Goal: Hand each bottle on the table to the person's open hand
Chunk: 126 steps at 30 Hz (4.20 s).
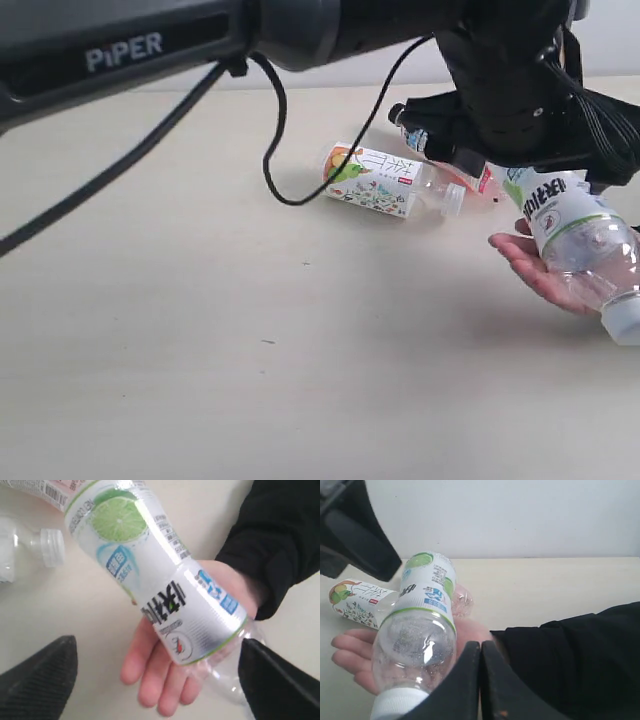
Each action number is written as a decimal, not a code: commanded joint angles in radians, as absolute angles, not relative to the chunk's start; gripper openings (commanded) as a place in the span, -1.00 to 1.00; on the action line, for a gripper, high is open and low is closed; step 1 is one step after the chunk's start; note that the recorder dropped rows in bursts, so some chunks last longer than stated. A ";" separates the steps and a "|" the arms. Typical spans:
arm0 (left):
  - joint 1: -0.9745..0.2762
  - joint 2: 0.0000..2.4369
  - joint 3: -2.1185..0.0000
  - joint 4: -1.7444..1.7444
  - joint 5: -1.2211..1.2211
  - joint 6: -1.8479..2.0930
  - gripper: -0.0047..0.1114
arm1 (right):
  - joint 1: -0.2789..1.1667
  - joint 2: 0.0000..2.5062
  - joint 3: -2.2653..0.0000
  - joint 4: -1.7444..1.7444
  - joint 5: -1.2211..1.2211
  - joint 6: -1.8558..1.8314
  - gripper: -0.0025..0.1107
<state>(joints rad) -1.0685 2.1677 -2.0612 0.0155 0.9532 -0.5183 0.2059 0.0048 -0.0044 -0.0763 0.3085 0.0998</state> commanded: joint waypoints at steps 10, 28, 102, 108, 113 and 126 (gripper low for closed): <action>-1.067 1.944 -1.771 0.099 1.162 -0.089 -0.92 | 0.204 0.000 0.000 -0.077 0.304 0.099 -0.96; -0.792 1.233 -0.940 0.162 0.512 -0.122 -0.92 | 0.204 0.000 0.000 -0.077 0.304 0.099 -0.96; -0.752 1.054 -0.830 0.170 0.492 -0.217 -0.92 | 0.204 0.000 0.000 -0.077 0.297 0.099 -0.96; -0.752 1.054 -0.830 0.170 0.489 -0.217 -0.92 | 0.204 0.000 0.000 -0.077 0.304 0.099 -0.96; -0.749 1.054 -0.828 0.170 0.550 -0.272 -0.92 | 0.204 0.000 0.000 -0.077 0.304 0.099 -0.96; -0.599 0.914 -0.642 0.399 0.540 -0.557 -0.92 | 0.204 0.000 0.000 -0.077 0.288 0.099 -0.96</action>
<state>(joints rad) -0.6410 0.9584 -0.6698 0.3255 0.5658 -0.4532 0.2059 0.0048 -0.0044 -0.0763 0.3085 0.0998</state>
